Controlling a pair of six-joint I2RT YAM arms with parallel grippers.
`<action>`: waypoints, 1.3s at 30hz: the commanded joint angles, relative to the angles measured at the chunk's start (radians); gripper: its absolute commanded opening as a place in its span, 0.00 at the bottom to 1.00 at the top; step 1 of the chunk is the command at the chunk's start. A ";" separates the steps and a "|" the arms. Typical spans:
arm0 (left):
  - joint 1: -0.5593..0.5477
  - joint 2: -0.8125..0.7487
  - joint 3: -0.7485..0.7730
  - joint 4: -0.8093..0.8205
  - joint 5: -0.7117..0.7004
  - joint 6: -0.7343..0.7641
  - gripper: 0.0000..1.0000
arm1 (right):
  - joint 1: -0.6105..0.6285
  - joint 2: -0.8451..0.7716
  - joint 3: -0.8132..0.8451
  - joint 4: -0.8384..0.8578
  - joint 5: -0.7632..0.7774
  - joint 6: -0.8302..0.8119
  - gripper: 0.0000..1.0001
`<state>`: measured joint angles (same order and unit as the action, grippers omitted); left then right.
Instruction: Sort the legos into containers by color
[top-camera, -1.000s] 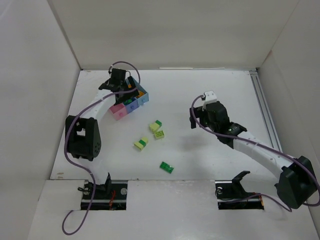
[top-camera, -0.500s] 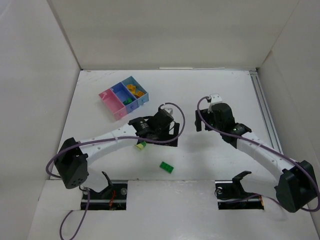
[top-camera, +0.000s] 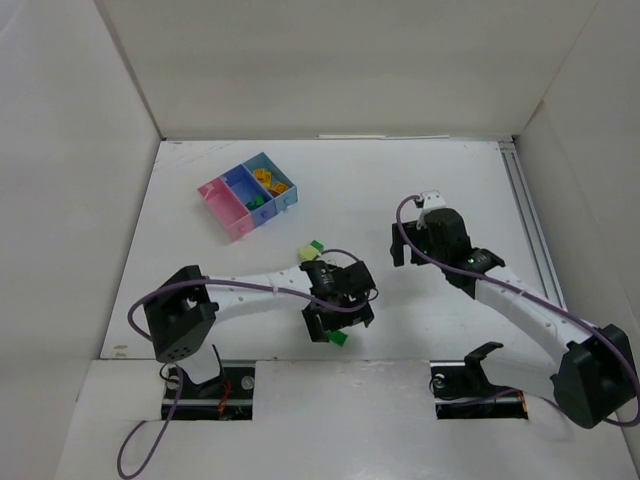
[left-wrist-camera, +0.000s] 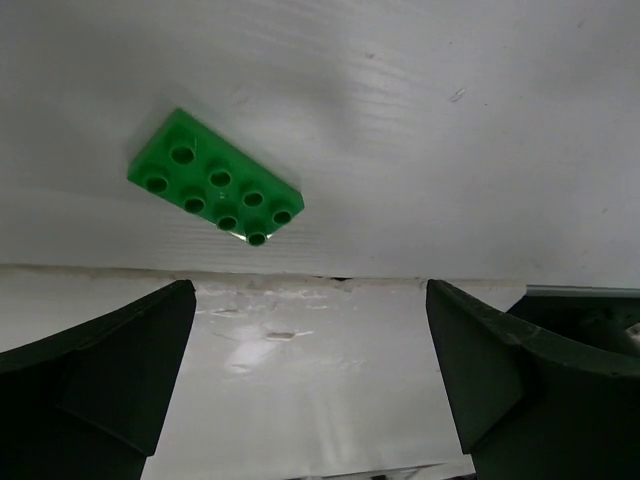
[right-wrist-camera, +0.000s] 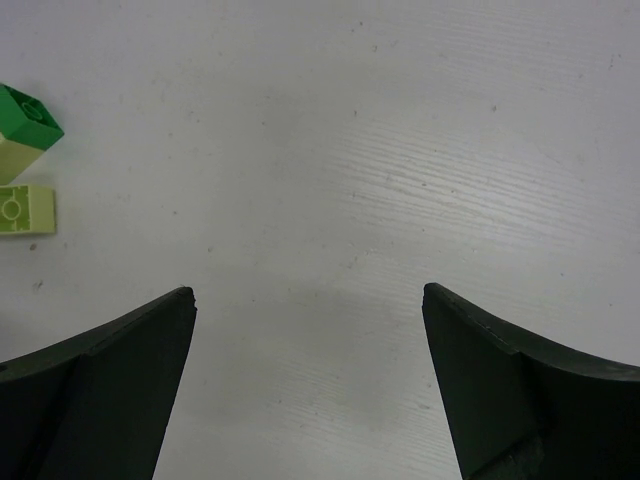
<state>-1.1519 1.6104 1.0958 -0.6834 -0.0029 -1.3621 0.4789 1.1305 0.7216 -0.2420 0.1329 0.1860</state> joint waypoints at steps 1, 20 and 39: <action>-0.034 -0.041 -0.036 0.002 -0.012 -0.268 0.99 | -0.002 -0.076 -0.008 0.001 -0.009 -0.002 1.00; -0.135 -0.052 -0.169 0.010 -0.143 -0.888 0.84 | 0.033 -0.229 -0.057 0.044 -0.110 -0.002 1.00; -0.085 0.040 -0.179 0.056 -0.220 -0.939 0.69 | 0.033 -0.278 -0.066 0.017 -0.101 -0.002 1.00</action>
<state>-1.2709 1.5898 0.9112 -0.6277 -0.1848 -1.9804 0.5053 0.8787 0.6582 -0.2497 0.0326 0.1841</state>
